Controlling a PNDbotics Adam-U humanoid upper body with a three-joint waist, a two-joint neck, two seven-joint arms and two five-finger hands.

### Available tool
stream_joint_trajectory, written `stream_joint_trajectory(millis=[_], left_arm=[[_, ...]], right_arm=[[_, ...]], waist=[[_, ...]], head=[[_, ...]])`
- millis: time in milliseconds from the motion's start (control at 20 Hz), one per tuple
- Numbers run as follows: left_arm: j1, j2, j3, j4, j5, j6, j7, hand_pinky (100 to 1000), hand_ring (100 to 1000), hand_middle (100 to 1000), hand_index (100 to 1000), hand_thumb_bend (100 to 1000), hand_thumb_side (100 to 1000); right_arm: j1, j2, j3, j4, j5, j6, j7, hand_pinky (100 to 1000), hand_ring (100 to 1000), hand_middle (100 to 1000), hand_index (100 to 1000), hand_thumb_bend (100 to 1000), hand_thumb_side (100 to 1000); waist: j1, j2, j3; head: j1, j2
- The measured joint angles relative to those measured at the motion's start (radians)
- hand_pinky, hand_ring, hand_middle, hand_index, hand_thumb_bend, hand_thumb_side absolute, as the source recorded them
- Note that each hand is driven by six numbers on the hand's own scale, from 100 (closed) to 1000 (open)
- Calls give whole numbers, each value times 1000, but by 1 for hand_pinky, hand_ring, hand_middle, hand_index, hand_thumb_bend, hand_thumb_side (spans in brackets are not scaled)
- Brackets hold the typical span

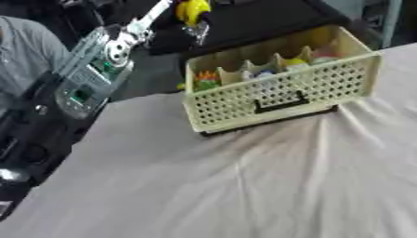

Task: Pick up objects from table and place into drawer.

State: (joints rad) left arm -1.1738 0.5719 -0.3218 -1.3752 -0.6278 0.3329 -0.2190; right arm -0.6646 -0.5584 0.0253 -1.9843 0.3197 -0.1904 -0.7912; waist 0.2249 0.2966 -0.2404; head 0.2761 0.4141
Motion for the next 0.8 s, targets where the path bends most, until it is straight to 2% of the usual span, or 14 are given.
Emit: stream_joint_trajectory(millis=[150, 550, 700, 800], left_arm=[[1, 0, -2, 10, 3, -17, -13, 263, 496, 481, 851, 100, 730], [-8, -1, -2, -21, 64, -37, -35, 260, 496, 480, 857, 100, 749], [-14, -1, -2, -27, 74, -39, -36, 289, 553, 543, 895, 100, 826], [-14, -1, -2, -27, 79, -44, -38, 294, 572, 570, 901, 100, 840]], right_arm=[[0, 1, 0, 0, 0, 2, -1, 564, 533, 598, 617, 100, 742], [2, 8, 0, 0, 0, 8, -5, 564, 532, 599, 614, 100, 743], [2, 9, 0, 0, 0, 10, -4, 563, 532, 598, 614, 100, 744], [2, 9, 2, 0, 0, 10, -4, 563, 532, 598, 613, 100, 744]], waist=[[1, 0, 2], [2, 0, 2], [6, 0, 0], [10, 0, -4]], head=[[-1, 0], [-5, -3], [-5, -3], [-5, -4]])
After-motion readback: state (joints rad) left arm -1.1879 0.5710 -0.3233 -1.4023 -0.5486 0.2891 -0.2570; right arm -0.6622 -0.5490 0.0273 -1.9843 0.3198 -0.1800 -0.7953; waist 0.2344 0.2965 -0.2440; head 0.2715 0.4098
